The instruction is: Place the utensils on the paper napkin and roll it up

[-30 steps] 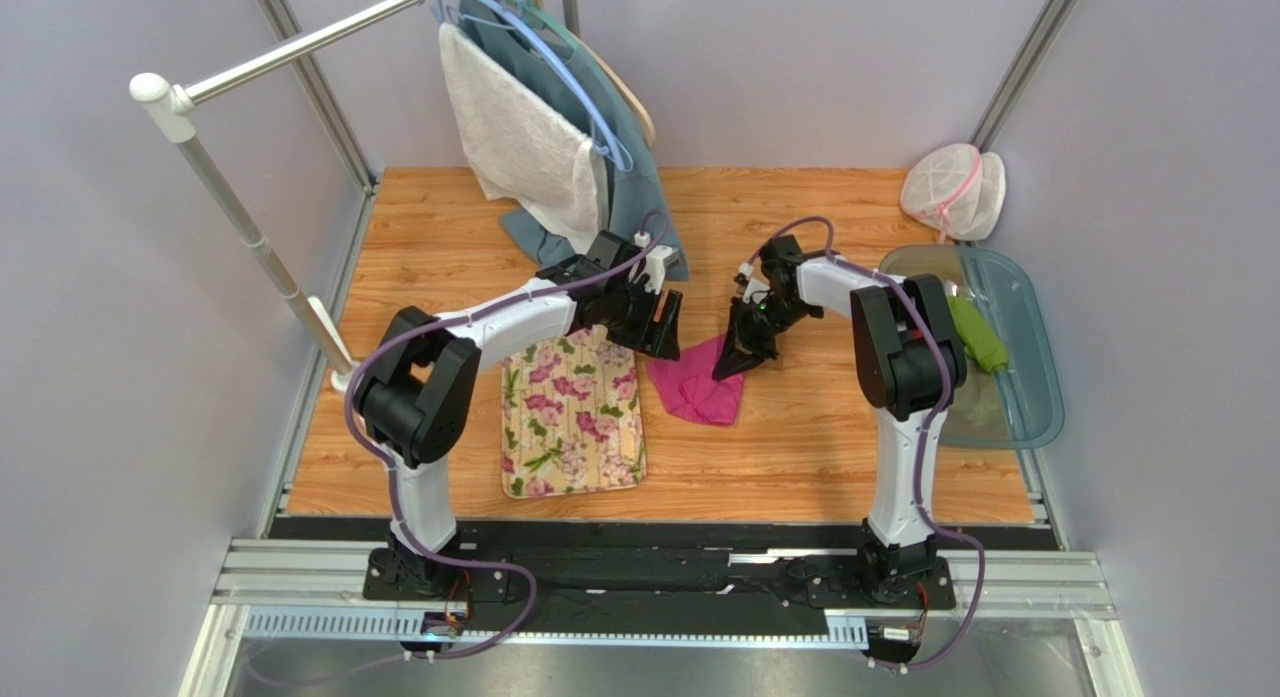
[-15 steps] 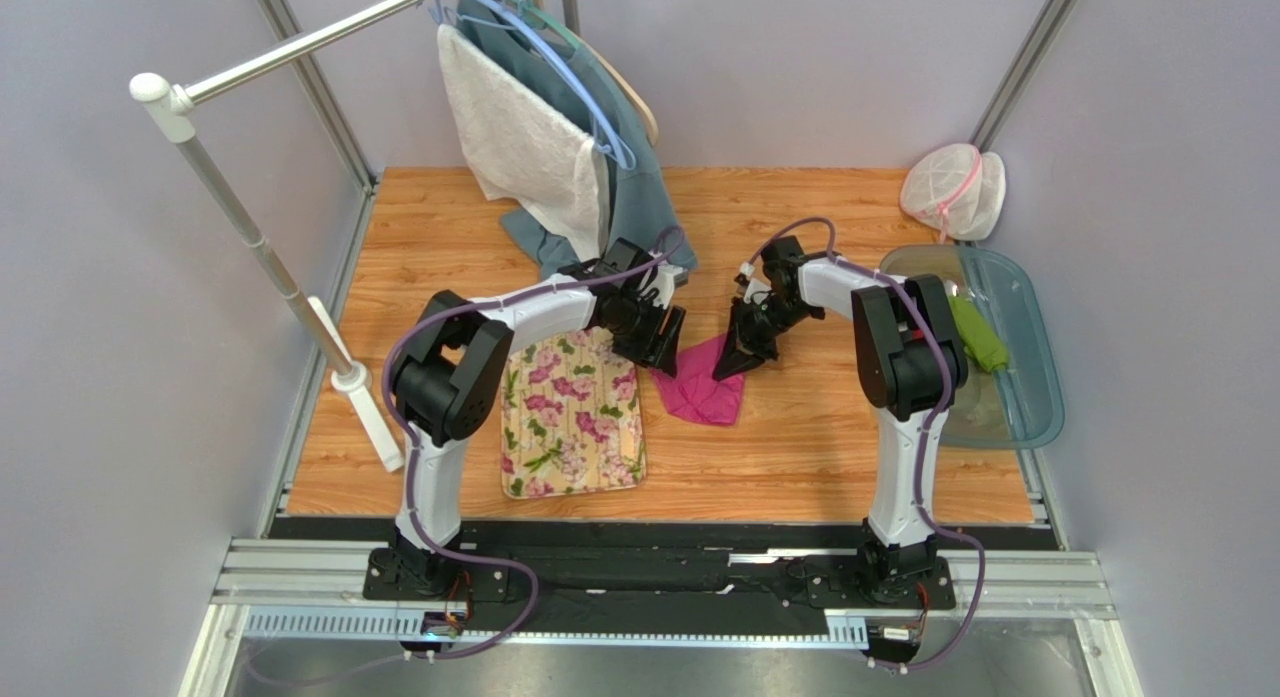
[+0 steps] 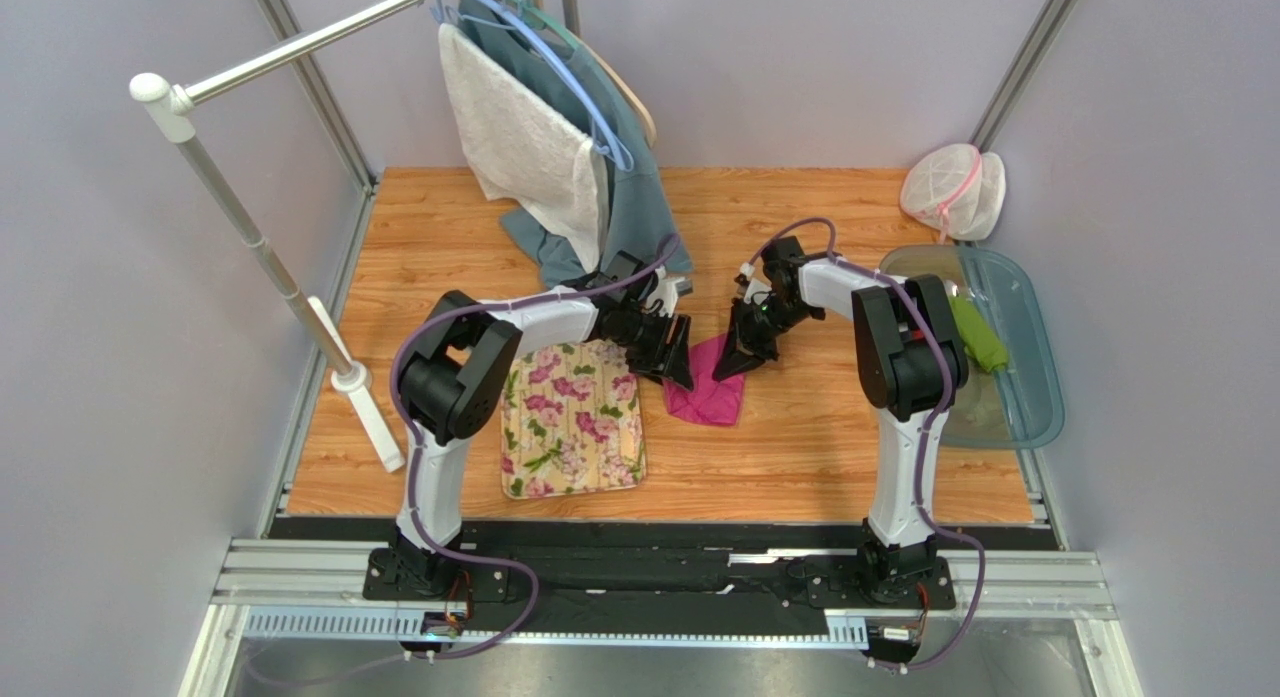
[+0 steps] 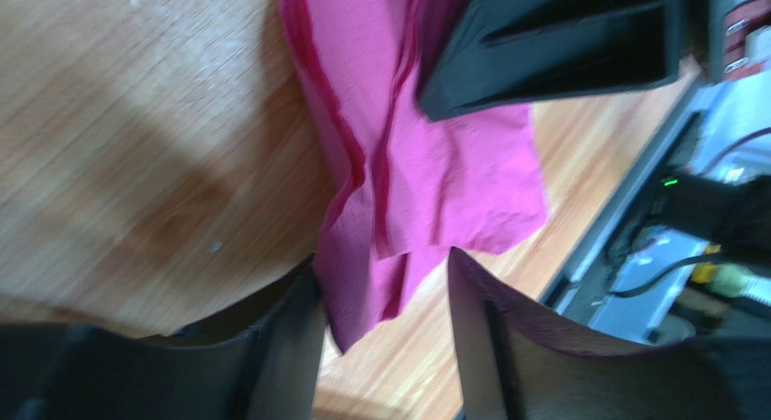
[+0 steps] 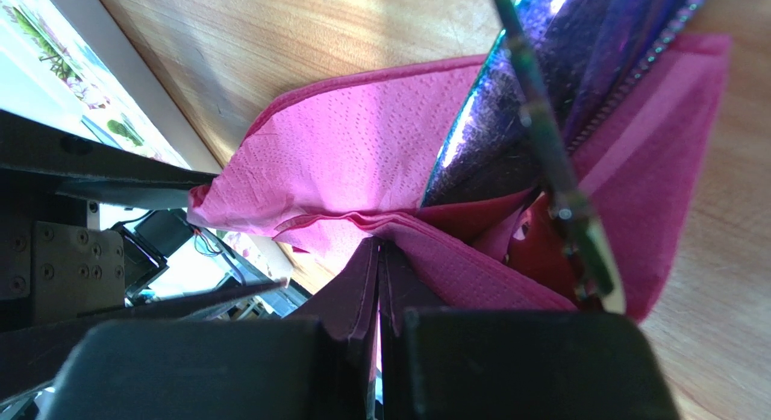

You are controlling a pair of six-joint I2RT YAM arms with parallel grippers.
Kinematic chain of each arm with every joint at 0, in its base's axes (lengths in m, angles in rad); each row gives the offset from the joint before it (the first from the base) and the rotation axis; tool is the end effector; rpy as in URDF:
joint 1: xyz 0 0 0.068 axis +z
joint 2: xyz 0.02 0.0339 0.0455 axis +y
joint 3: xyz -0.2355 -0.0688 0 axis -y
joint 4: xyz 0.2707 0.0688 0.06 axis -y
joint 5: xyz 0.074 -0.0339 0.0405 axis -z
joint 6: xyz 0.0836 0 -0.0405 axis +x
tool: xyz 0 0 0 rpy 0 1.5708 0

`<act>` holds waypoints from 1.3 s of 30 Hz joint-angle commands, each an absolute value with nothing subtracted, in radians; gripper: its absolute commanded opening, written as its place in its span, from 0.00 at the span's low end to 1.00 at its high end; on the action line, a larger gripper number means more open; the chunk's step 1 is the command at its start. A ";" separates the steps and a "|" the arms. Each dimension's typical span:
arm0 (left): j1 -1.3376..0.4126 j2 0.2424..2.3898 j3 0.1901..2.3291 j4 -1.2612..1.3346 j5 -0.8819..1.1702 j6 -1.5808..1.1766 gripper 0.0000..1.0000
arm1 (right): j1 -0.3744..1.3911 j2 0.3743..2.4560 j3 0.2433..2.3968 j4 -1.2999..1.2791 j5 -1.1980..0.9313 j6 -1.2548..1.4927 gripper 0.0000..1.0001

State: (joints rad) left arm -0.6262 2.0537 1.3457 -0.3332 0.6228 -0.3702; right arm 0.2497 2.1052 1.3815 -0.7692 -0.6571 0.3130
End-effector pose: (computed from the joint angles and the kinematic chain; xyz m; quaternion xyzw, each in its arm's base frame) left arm 0.3326 -0.3007 0.0691 0.1968 0.9010 -0.3788 0.0775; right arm 0.3686 0.1467 0.0421 -0.0174 -0.9457 -0.3200 0.0541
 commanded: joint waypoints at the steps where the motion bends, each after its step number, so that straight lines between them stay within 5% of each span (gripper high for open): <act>1: -0.615 2.048 1.309 -0.166 0.638 -0.489 0.61 | 0.247 2.137 1.341 -0.765 -0.482 0.255 0.01; 15: -0.591 1.936 1.218 -0.069 0.638 -0.586 0.34 | 0.245 2.132 1.342 -0.764 -0.477 0.258 0.00; 17: -0.591 1.921 1.210 -0.066 0.627 -0.595 0.35 | 0.247 2.132 1.341 -0.762 -0.477 0.259 0.00; 20: -0.581 1.924 1.197 -0.037 0.658 -0.615 0.53 | 0.245 2.132 1.338 -0.759 -0.479 0.261 0.00; 26: -0.581 1.982 1.250 -0.106 0.653 -0.609 0.58 | 0.247 2.135 1.342 -0.759 -0.479 0.265 0.00; 39: -0.597 1.982 1.285 -0.089 0.705 -0.592 0.09 | 0.247 2.135 1.338 -0.752 -0.476 0.275 0.00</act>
State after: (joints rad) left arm -0.5880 1.9808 1.2354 -0.1074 0.6579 -0.5987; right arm 0.2497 2.1040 1.3804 -0.7677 -0.6563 0.3141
